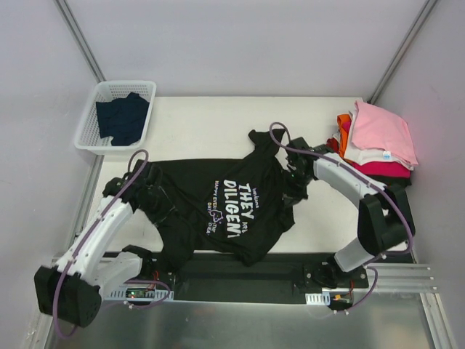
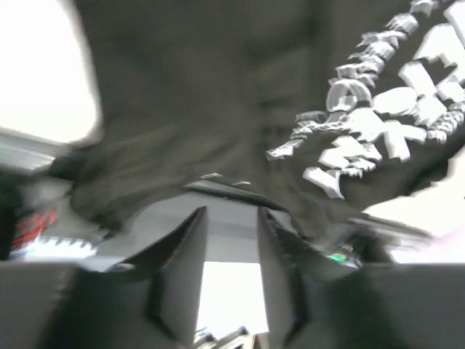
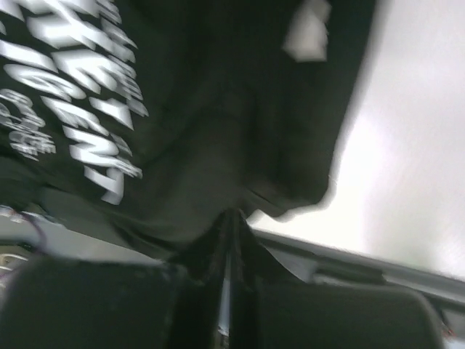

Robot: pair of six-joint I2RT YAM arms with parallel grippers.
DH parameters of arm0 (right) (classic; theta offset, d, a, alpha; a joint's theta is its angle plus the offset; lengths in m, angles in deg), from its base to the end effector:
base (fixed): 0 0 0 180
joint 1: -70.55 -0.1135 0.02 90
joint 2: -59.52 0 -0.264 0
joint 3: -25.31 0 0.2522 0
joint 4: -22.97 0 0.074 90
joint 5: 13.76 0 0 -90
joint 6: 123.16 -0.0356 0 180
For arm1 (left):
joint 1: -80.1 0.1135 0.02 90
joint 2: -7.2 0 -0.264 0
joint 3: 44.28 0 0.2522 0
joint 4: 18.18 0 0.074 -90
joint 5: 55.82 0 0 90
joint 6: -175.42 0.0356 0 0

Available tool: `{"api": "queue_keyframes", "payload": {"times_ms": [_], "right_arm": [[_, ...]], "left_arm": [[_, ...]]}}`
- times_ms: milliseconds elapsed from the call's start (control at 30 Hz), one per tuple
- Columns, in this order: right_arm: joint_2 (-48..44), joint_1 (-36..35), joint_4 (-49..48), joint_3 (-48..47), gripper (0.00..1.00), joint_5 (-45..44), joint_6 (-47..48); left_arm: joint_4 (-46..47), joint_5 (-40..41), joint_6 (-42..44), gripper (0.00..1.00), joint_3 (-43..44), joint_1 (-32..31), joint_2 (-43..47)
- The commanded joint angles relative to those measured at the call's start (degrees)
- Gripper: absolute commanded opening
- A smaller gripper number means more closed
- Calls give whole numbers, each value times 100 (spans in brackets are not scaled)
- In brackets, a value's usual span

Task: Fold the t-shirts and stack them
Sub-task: Flatten out the tshirt

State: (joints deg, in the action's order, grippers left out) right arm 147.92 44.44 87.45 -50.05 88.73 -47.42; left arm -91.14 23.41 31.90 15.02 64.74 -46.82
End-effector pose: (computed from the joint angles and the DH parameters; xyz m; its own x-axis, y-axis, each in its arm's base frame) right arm 0.2497 0.1309 0.2143 -0.9659 -0.2056 -0.1574 -0.2412 0.9356 0.2579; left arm 0.1500 -0.0481 0.2495 -0.7946 -0.6009 -0.0868 -0.5219 0.7491 -0.4081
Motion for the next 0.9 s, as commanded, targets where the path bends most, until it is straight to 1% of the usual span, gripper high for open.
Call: {"api": "queue_keyframes", "payload": {"times_ms": [0,33,100,133,167,200,267,300,400,467,600,633,767,867], "right_arm": [[756,-324,-72,-1352,1,394,318],[1062,-403,-80,-1502,1,438,371],[1415,-456,-88,-1879,1,587,354],[1687,-483,-141,-1942,1,640,302],[1802,-492,-202,-2004,1,745,258],[1908,-518,-333,-2083,1,781,222],[2188,-553,-483,-2163,1,860,117],[2277,-571,-528,-2189,1,878,82],[2515,-597,-712,-2268,2,930,-15],[2629,-606,-739,-2382,1,904,-15],[2928,-553,-651,-2725,1,816,99],[3016,-466,-660,-2786,1,816,116],[3166,-71,-695,-2962,1,895,108],[3236,368,-704,-3033,1,930,134]], "left_arm": [[2103,-1262,359,25,226,-318,-1310],[2158,-1209,560,24,593,-397,-1905],[2420,-1270,728,24,868,-538,-2427],[2518,-1340,824,24,1060,-547,-2873],[2606,-1462,886,26,1141,-548,-3077],[2667,-1481,939,26,1220,-548,-3454],[2738,-1490,1071,27,1457,-548,-3781],[2764,-1481,1106,27,1519,-548,-4087],[2782,-1437,1220,27,1765,-548,-4650],[2756,-1350,1300,27,1949,-539,-4863],[2537,-928,1335,27,2239,-390,-5319],[2484,-762,1379,29,2405,-355,-5390],[2132,-533,1642,32,3012,-223,-5794],[1895,-532,1871,37,3627,-222,-6207]]}}
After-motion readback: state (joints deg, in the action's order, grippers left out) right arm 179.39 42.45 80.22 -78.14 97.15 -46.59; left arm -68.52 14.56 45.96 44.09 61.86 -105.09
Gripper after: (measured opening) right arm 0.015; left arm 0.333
